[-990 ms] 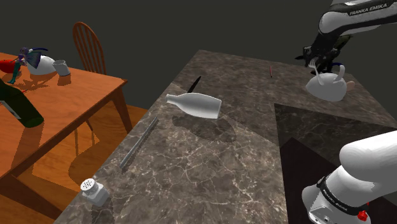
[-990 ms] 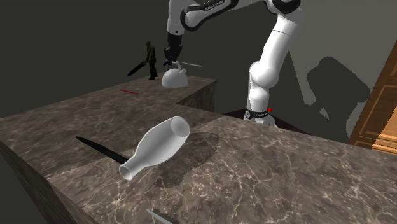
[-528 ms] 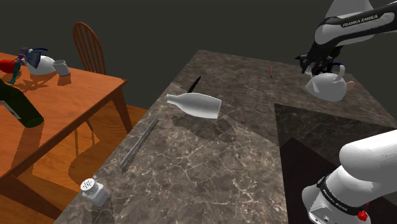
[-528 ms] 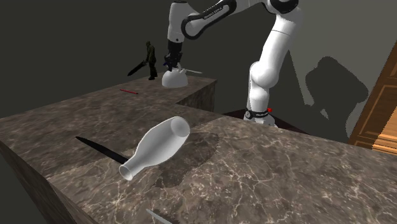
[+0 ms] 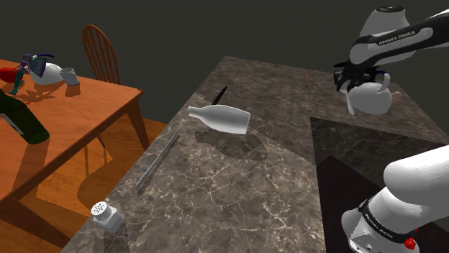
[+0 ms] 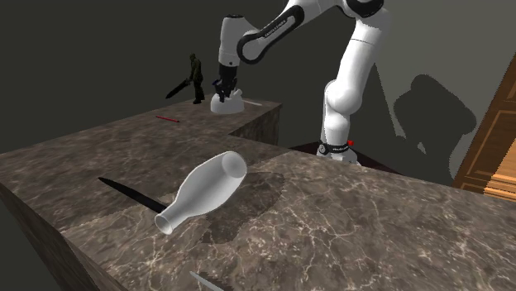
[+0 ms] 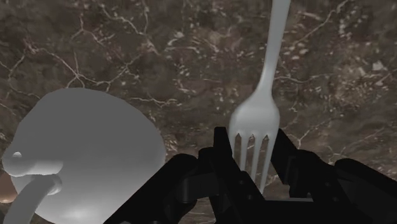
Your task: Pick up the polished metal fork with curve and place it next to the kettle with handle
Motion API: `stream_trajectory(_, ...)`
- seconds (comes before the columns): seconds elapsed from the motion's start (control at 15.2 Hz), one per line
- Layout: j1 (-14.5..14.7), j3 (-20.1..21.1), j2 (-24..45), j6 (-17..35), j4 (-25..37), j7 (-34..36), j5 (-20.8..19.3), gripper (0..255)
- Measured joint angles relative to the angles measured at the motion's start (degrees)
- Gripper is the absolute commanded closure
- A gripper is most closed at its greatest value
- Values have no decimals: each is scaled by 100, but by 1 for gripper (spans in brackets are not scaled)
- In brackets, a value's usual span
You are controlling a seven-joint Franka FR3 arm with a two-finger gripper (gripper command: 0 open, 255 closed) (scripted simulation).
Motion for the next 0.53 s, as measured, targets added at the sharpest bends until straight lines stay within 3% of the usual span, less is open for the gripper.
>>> stream_trajectory(0.53,-64,-34,379,674,-300,159,-153,255)
